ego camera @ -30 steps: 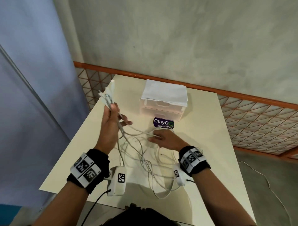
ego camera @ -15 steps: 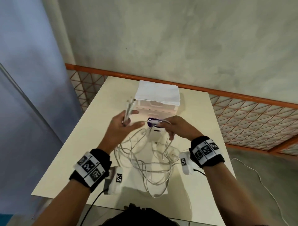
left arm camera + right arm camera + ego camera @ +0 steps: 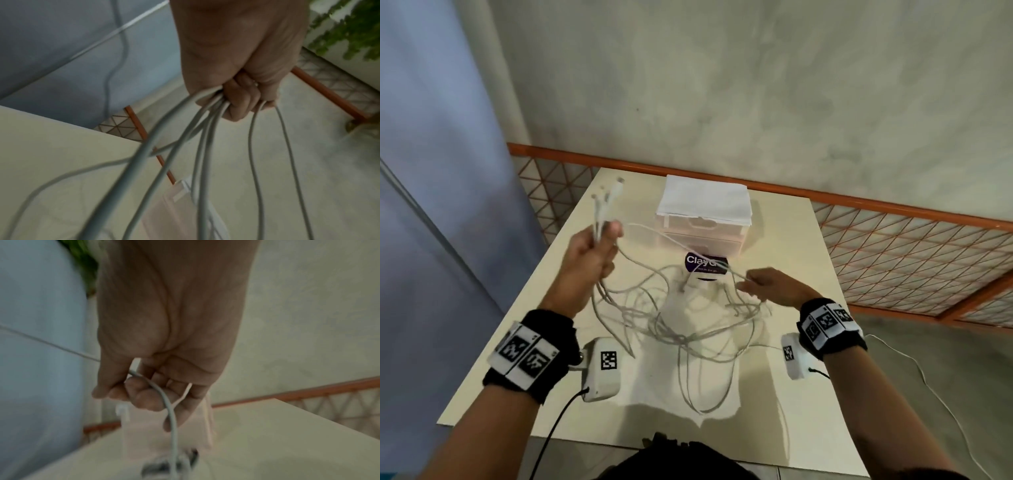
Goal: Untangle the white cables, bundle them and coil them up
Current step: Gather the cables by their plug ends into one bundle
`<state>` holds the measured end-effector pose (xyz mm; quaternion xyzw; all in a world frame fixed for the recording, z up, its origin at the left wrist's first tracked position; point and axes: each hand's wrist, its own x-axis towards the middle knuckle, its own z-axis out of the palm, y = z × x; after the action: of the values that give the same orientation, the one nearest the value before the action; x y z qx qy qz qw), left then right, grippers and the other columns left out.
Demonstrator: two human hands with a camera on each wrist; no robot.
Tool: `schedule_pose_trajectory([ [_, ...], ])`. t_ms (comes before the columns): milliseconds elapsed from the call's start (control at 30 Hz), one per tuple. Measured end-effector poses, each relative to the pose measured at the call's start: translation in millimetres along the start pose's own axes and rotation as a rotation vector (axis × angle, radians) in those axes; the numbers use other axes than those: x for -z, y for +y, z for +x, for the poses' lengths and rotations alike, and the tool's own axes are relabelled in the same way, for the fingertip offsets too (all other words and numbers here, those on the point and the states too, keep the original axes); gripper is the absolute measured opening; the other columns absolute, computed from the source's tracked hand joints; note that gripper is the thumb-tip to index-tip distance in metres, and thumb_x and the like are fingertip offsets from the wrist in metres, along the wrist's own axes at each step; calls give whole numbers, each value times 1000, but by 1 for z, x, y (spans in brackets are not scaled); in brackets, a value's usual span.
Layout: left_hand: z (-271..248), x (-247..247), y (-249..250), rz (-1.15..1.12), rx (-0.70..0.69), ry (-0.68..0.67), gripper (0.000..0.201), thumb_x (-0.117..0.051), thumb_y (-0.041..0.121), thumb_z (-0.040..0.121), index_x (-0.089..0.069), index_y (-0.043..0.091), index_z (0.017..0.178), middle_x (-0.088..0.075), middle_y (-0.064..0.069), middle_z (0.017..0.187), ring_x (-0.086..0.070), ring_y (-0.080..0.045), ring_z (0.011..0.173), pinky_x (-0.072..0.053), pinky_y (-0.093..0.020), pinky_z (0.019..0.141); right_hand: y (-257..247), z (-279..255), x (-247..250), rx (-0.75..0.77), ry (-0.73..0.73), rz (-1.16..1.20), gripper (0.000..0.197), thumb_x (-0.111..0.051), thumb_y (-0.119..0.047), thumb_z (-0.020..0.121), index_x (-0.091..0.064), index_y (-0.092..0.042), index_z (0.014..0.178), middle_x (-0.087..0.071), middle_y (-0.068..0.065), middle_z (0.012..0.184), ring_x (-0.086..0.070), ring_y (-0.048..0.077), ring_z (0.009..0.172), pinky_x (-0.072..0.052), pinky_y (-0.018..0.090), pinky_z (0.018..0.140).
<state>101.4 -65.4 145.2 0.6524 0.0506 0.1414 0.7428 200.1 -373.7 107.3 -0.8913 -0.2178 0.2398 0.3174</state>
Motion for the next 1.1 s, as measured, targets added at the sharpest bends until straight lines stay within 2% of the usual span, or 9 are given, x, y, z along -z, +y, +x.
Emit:
schedule_pose_trajectory([
  [200,7,11,11,-179,-82,152,27,-46,31,98,-51,22,73,-28,17,48,-22,-1,40,-19,-14,37,73,-7,-38,-166,-12,-42,22,-42,-17,97,-51,-18,77,-68,13,98,-63,30,103,-45,35,90],
  [333,7,11,-5,7,-48,218,22,-53,32,94,-56,19,77,-29,16,42,-22,-1,38,-19,-16,37,73,-8,-37,-75,252,59,27,-37,-12,97,-48,-23,74,-69,1,80,-67,28,87,-52,46,88],
  [467,4,6,-27,299,20,202,22,-59,29,91,-59,8,82,-38,14,36,-30,-4,32,-25,-13,38,18,-6,-4,102,535,331,26,-34,-25,100,-50,-23,79,-65,5,67,-66,19,67,-53,26,68],
  [633,0,0,-26,357,44,163,17,-63,26,89,-62,14,76,-38,15,35,-32,-4,32,-26,-12,38,-13,-11,41,260,729,262,24,-35,-22,101,-58,-16,94,-49,-2,58,-50,7,54,-42,17,58],
  [767,-4,4,-19,248,86,150,14,-70,26,83,-60,20,75,-26,13,42,-19,-4,36,-19,-16,35,16,-15,34,191,685,160,20,-45,-15,97,-65,-13,98,-59,-4,68,-54,-1,62,-43,10,66],
  [867,-9,4,-12,177,81,90,16,-69,25,84,-56,17,79,-26,13,49,-18,-7,42,-18,-21,39,56,-11,8,-9,492,-54,20,-49,-11,95,-68,-10,102,-71,7,94,-66,11,89,-49,29,84],
  [933,-11,1,-9,182,64,39,16,-64,29,87,-57,14,85,-27,12,53,-19,-9,47,-17,-23,41,72,-7,-8,-192,347,-185,28,-48,-4,89,-66,-14,107,-68,10,114,-61,27,107,-45,41,96],
  [1000,-13,-1,-6,223,30,-5,24,-54,33,93,-63,11,92,-24,12,54,-17,-10,48,-17,-22,40,64,-2,-19,-238,322,-203,37,-47,1,85,-64,-17,111,-64,8,120,-57,30,113,-41,46,101],
  [1100,-14,-8,1,259,0,-71,33,-45,39,96,-65,14,95,-23,3,59,-18,-10,48,-16,-23,41,13,2,-28,-52,362,-136,27,-53,-8,89,-62,-13,114,-64,9,119,-59,27,111,-43,29,98],
])
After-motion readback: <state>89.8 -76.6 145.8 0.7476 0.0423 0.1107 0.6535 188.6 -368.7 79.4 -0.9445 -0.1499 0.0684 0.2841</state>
